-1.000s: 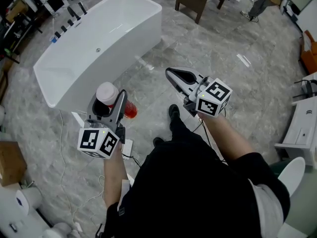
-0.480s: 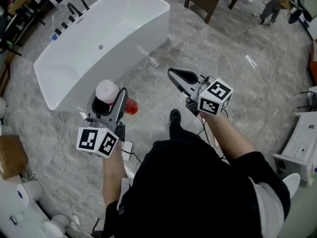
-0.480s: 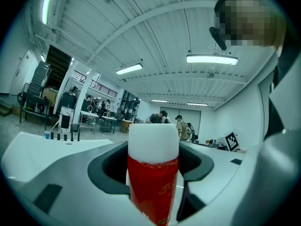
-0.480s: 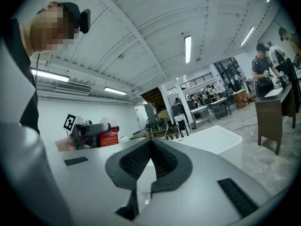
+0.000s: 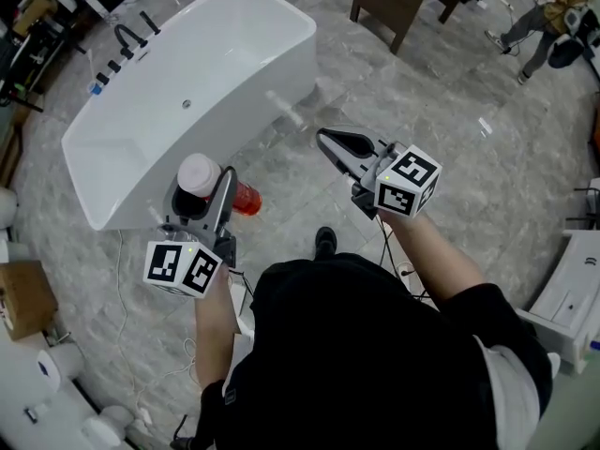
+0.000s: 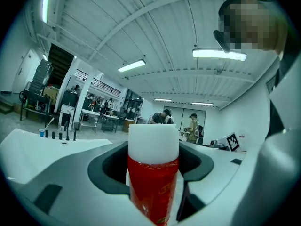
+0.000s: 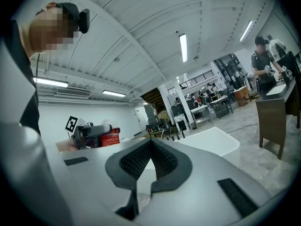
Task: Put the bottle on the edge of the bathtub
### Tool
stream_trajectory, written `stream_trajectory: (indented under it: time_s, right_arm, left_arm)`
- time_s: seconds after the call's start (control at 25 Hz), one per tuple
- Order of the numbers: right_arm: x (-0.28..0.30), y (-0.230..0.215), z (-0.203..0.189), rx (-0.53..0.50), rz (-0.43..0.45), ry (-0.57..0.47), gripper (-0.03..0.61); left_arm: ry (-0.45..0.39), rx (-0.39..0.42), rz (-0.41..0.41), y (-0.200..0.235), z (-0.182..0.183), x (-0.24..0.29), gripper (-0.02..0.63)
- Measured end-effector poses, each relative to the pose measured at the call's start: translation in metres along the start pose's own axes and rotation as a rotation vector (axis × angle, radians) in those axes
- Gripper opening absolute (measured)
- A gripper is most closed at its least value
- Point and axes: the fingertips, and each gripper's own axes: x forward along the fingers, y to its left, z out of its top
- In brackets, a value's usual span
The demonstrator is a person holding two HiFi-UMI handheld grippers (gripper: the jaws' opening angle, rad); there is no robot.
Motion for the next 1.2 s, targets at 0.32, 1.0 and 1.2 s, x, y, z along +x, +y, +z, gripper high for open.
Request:
stream_trajectory:
  time_s: [0.32, 1.0, 1.2]
  right_arm:
    - [-0.006, -0.060, 0.009, 0.034, -0.034, 0.000, 0.028]
    - [0.046, -0.205, 0.048, 0.054, -0.136, 0.009, 0.028]
    - [0.084, -0.240, 0.068, 0.039, -0.122, 0.025, 0.028]
  left_arm:
    - [0.040, -0.015, -0.048, -0.010, -0.011, 0.074, 0.296]
    - [0.038, -0.019, -0.180, 0.030, -0.001, 0.234, 0.296]
    - [0.049, -0.011, -0.183, 0.058, 0.009, 0.275, 0.296]
